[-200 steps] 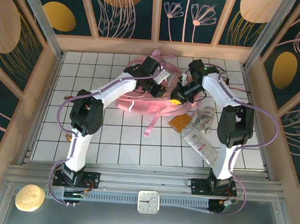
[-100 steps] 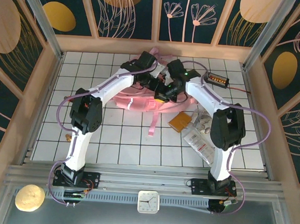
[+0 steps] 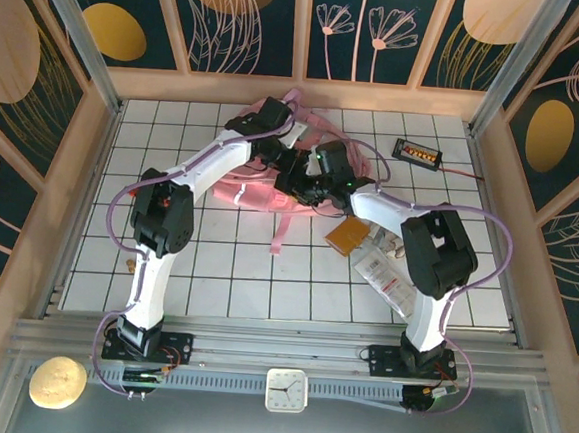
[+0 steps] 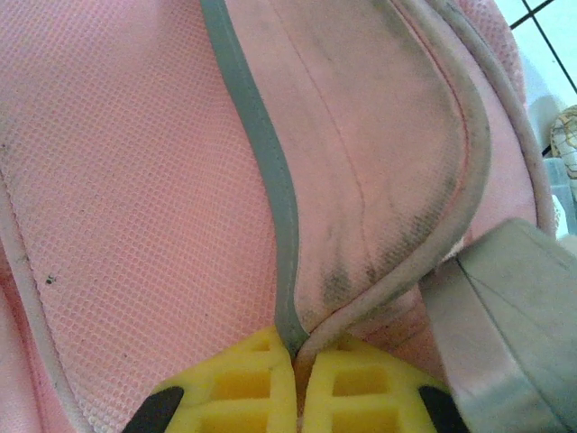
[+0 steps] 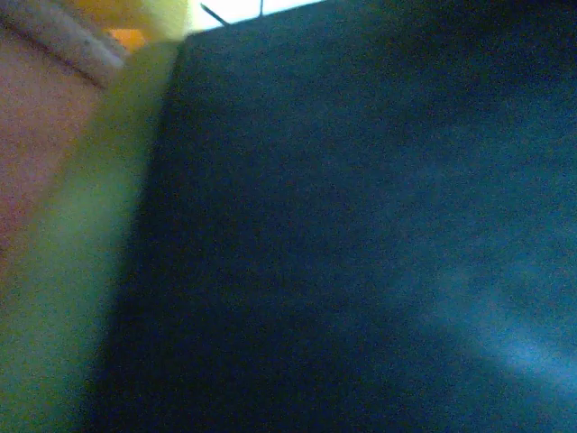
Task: Pack the student bag
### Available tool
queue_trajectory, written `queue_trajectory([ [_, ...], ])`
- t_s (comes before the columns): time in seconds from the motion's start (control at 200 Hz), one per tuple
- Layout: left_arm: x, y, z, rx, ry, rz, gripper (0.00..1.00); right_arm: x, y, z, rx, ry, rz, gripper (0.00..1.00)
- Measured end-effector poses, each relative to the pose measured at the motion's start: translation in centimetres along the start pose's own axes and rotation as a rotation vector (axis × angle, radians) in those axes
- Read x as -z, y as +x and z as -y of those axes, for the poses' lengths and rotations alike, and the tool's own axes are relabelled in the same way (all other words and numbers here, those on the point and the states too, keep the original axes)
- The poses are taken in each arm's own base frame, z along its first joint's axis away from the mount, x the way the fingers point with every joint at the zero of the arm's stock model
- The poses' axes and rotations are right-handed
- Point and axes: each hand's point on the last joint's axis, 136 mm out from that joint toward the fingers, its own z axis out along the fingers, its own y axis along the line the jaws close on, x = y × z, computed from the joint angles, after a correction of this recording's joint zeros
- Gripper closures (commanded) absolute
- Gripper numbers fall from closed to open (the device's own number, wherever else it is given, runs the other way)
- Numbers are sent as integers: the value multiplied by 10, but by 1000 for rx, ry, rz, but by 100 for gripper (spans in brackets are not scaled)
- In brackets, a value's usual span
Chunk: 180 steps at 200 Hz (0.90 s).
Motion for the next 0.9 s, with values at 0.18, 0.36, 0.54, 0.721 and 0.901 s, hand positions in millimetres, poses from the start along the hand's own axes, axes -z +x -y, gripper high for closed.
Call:
queue_trajectory([
  [0.18,16,11,22,-98,14,19,74,29,24,2,35,85,-81,39],
  [0.36,29,17,45,-183,38,58,1,80,45,-8,56,142,-129,39],
  [0.54,43,-4,53,-172,24,191,1,112,37,-14,43,121,-89,39],
  [0.721,43,-29,54,-53,7,254,1,129,11,-10,15,141,-39,39],
  [0.901,15,-62,60,90,55,311,1,149,-25,19,-36,142,-9,40],
])
